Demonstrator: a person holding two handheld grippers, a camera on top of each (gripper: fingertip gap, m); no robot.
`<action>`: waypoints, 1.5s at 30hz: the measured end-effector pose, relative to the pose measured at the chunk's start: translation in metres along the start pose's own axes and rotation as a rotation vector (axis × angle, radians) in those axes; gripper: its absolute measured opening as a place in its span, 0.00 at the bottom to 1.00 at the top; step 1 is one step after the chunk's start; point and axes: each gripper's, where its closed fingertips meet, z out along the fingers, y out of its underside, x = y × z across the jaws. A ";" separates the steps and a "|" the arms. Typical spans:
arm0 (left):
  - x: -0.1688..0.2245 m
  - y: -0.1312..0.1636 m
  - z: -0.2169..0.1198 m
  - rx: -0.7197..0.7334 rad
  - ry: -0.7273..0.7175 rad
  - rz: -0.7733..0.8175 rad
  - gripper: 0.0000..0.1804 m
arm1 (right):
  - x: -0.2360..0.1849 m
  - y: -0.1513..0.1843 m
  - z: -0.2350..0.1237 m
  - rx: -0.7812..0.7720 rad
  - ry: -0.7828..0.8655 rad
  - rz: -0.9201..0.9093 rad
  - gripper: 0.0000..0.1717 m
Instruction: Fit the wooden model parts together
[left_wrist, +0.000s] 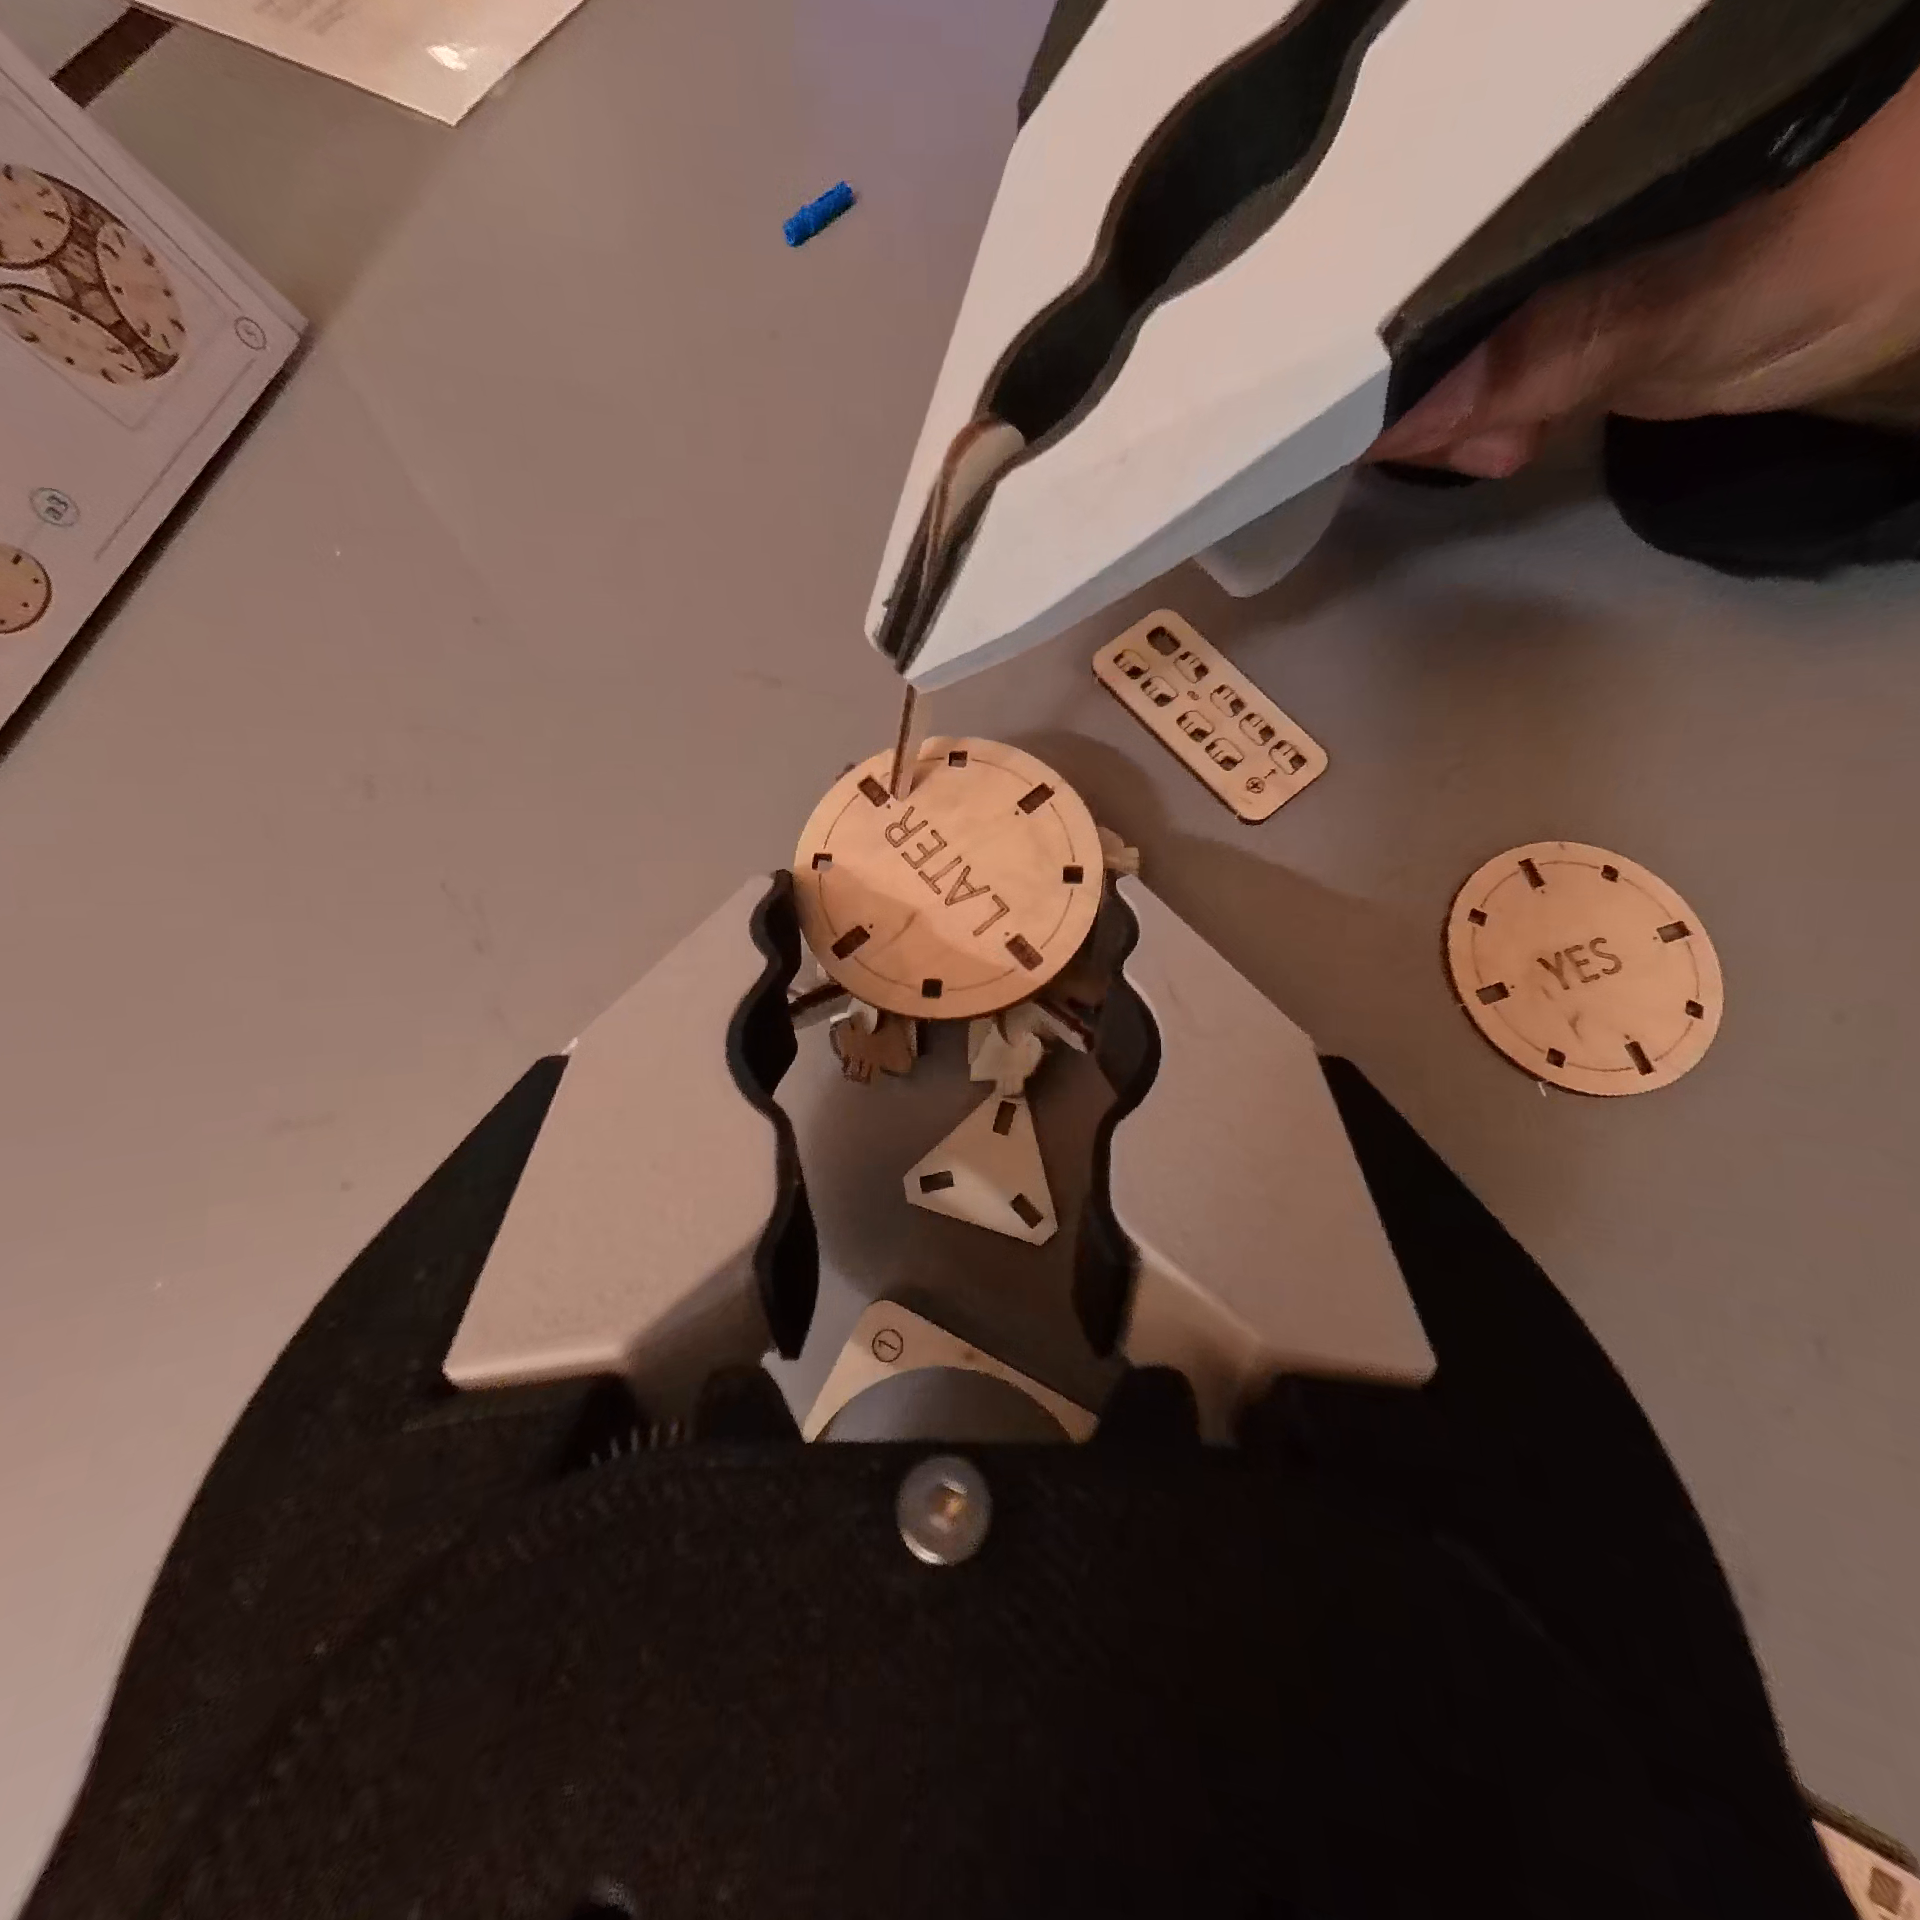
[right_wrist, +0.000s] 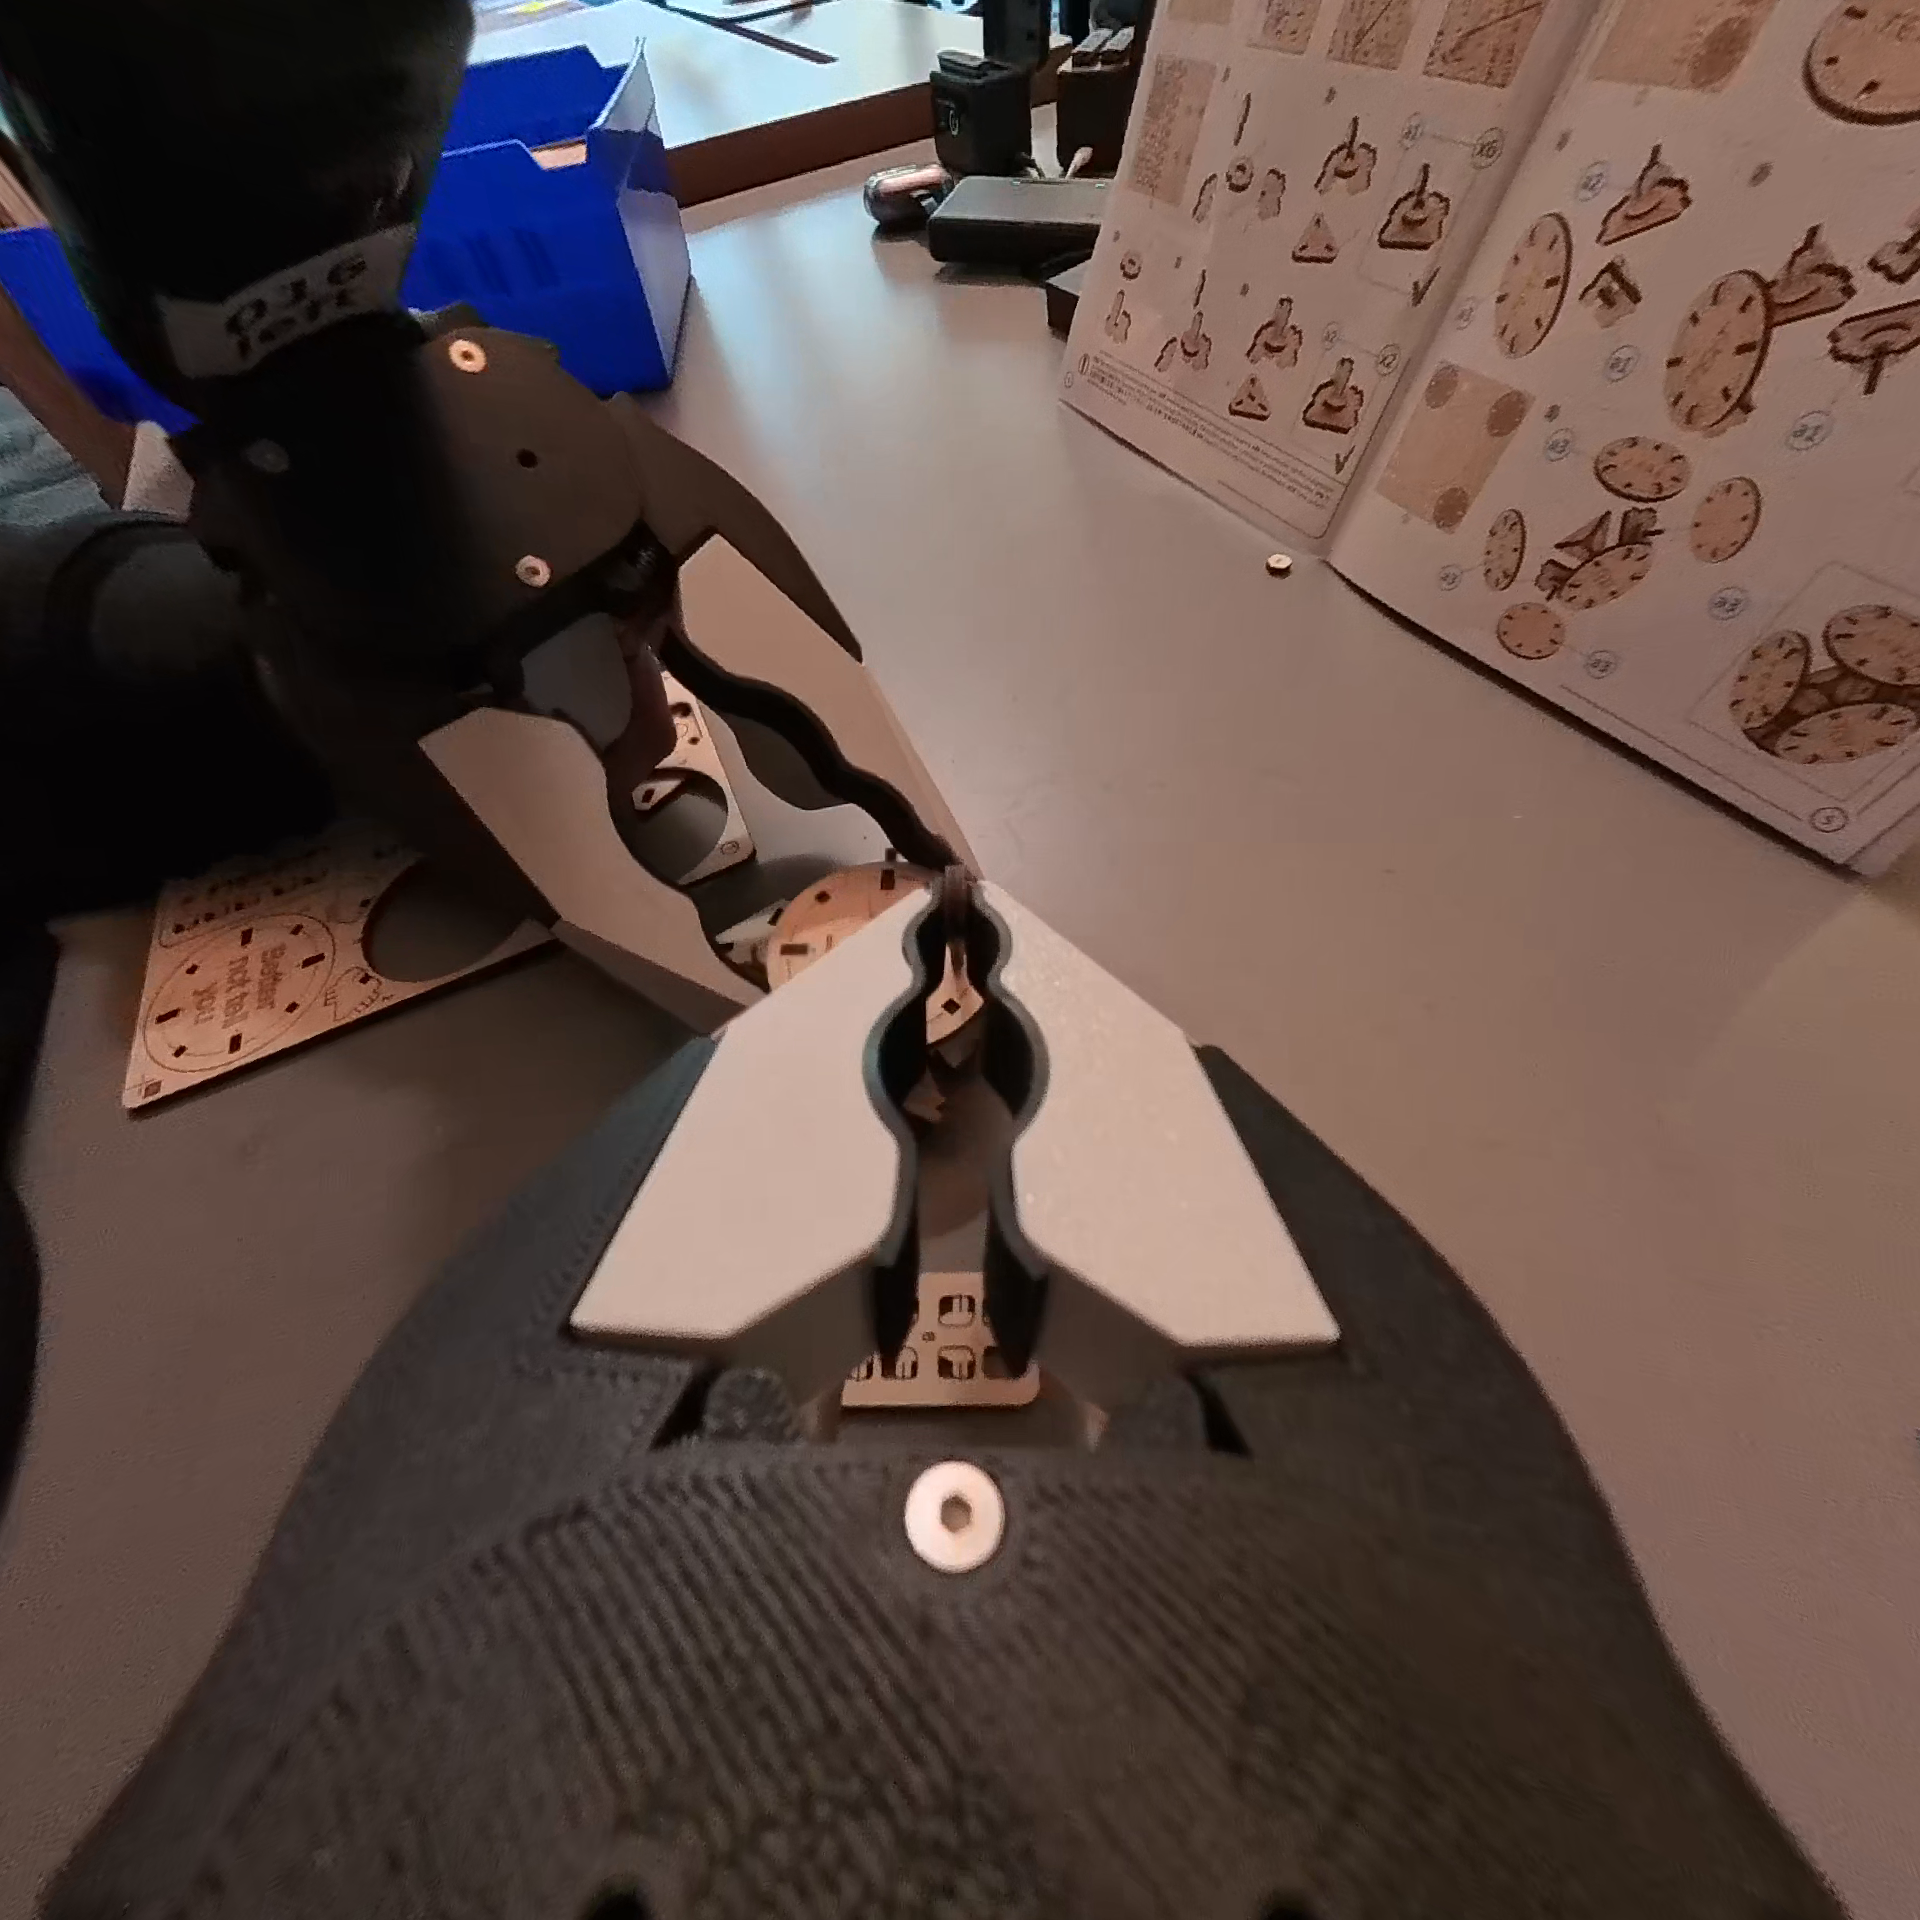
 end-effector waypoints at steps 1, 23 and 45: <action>0.000 -0.001 -0.001 0.009 0.007 -0.005 0.31 | 0.000 0.000 0.000 0.001 0.002 -0.004 0.00; -0.015 0.002 -0.012 0.049 -0.052 0.113 0.33 | -0.010 0.023 -0.005 -0.081 -0.102 0.052 0.00; 0.026 -0.047 -0.054 0.378 0.456 -0.205 0.02 | -0.043 -0.022 -0.027 0.176 -0.284 0.030 0.00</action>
